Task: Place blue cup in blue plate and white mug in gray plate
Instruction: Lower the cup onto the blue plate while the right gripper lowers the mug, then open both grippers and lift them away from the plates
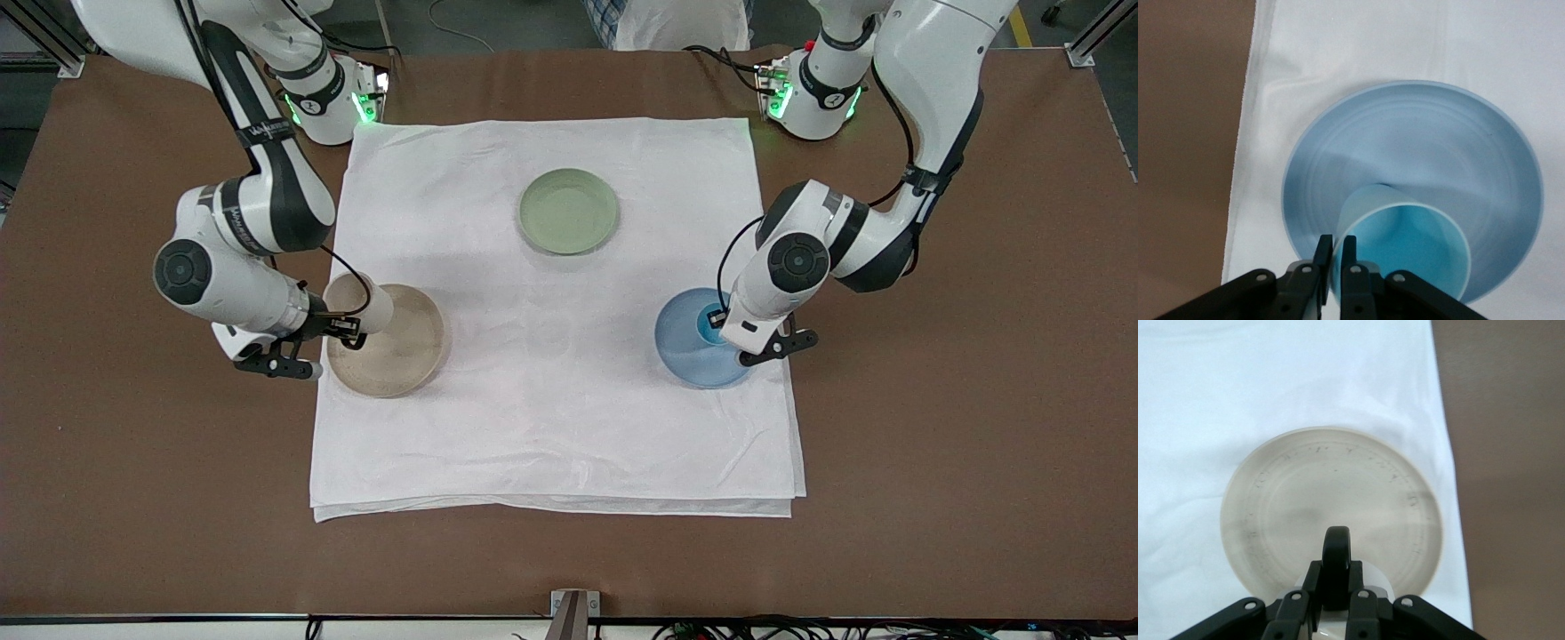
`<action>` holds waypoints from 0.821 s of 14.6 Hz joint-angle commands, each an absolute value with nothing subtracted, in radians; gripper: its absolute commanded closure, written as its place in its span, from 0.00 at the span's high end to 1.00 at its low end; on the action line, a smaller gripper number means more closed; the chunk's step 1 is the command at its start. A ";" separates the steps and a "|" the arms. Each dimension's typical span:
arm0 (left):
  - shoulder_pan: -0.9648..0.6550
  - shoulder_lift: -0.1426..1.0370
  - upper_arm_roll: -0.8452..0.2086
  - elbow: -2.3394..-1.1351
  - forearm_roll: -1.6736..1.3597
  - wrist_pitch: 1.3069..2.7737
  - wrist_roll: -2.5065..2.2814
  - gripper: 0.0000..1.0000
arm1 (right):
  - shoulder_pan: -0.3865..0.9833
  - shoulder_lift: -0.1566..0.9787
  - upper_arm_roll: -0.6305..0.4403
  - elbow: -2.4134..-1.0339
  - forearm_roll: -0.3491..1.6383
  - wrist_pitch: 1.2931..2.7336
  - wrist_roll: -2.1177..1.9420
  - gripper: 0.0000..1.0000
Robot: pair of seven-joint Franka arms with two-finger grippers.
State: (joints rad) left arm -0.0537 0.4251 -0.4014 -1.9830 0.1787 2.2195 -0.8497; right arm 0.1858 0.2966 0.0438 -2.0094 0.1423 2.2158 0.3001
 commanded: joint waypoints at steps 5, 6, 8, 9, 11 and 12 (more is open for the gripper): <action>-0.011 0.353 -0.407 -1.881 0.192 2.157 -0.842 1.00 | 0.218 0.350 0.035 -2.054 0.137 2.342 0.341 0.43; -0.011 0.351 -0.407 -1.820 0.192 2.102 -0.818 1.00 | 0.216 0.351 0.037 -2.052 0.126 2.342 0.341 0.80; -0.020 0.356 -0.407 -1.696 0.204 2.001 -0.781 1.00 | 0.215 0.348 0.035 -2.043 0.124 2.332 0.341 1.00; -0.017 0.359 -0.403 -1.640 0.206 1.956 -0.747 1.00 | 0.212 0.344 0.034 -2.028 0.124 2.313 0.339 1.00; 0.000 0.350 -0.390 -1.556 0.203 1.880 -0.596 1.00 | 0.196 0.330 0.028 -1.938 0.121 2.161 0.330 1.00; 0.033 0.339 -0.385 -1.516 0.202 1.835 -0.541 1.00 | 0.181 0.328 0.028 -1.874 0.104 2.075 0.328 1.00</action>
